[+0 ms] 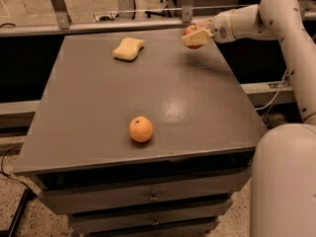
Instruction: Pick apple
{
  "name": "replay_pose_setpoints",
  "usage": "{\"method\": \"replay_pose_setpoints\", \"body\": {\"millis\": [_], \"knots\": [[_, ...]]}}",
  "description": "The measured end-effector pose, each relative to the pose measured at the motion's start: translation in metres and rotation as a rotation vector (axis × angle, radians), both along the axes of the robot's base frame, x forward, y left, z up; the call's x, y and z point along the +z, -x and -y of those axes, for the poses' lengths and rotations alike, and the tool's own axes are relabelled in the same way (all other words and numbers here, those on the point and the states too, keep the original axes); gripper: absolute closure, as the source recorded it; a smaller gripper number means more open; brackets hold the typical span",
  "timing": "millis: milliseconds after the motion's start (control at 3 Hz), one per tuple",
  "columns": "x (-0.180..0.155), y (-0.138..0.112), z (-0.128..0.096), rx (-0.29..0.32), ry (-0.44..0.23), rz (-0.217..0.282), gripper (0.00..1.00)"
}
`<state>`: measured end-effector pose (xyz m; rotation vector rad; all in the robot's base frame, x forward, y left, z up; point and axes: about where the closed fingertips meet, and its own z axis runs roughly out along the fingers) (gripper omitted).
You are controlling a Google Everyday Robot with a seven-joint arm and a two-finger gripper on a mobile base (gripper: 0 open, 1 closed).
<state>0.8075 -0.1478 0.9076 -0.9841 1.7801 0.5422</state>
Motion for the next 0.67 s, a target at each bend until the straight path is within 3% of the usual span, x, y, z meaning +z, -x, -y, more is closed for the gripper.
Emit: {"method": "replay_pose_setpoints", "body": {"millis": [333,667], "knots": [[0.0438,0.042,-0.0199,0.111,-0.074,0.026,1.0],[0.0493,0.047,-0.0249,0.127,-0.087,0.027,1.0]]}}
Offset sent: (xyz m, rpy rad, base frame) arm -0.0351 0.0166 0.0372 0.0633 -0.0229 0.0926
